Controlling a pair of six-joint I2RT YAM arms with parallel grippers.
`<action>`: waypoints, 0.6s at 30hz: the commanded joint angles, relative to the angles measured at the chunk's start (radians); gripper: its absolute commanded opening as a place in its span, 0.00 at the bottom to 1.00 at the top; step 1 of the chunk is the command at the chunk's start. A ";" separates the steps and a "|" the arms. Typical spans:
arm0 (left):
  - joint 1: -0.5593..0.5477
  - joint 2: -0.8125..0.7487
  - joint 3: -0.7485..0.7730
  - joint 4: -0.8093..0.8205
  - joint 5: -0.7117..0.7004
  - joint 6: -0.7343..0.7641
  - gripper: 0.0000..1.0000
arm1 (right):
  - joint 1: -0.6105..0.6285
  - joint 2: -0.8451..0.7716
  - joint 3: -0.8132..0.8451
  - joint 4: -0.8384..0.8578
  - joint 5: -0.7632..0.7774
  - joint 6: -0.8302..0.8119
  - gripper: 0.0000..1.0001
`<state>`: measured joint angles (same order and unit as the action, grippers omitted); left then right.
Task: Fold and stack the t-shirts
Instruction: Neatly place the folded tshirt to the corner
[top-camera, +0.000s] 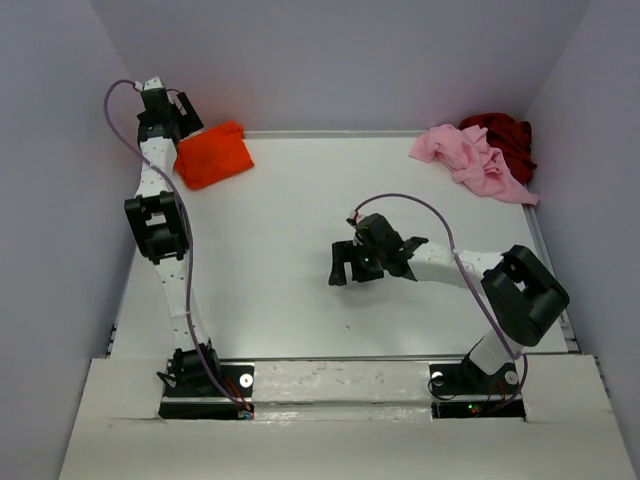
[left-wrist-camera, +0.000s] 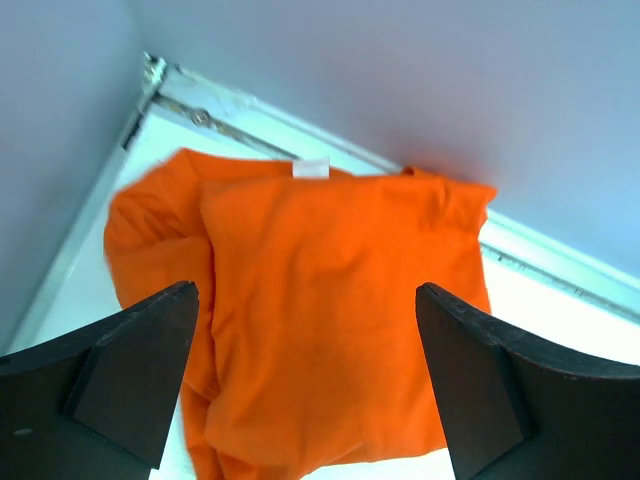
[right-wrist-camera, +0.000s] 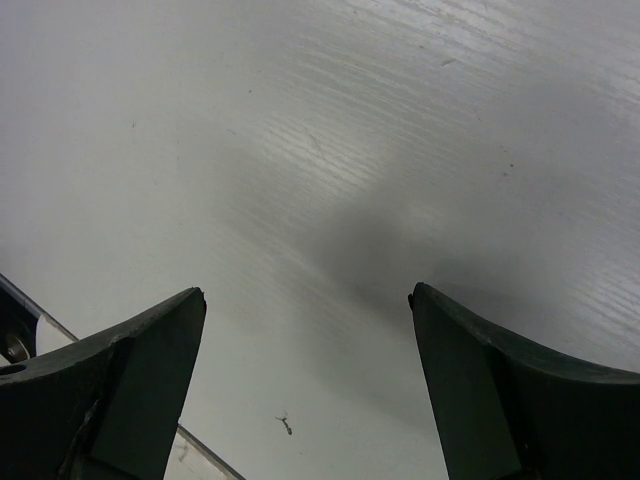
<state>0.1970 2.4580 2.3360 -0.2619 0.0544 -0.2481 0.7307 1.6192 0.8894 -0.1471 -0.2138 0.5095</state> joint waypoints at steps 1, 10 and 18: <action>0.009 -0.132 0.000 0.024 -0.044 0.020 0.99 | 0.016 0.004 0.033 0.049 -0.015 -0.002 0.89; -0.030 -0.062 -0.033 0.049 0.093 -0.069 0.99 | 0.026 0.027 0.040 0.055 -0.019 0.000 0.89; -0.093 -0.005 -0.118 0.110 0.150 -0.158 0.99 | 0.026 0.045 0.049 0.057 -0.013 0.004 0.89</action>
<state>0.1249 2.4504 2.2639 -0.2012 0.1528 -0.3473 0.7471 1.6455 0.8925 -0.1413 -0.2211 0.5095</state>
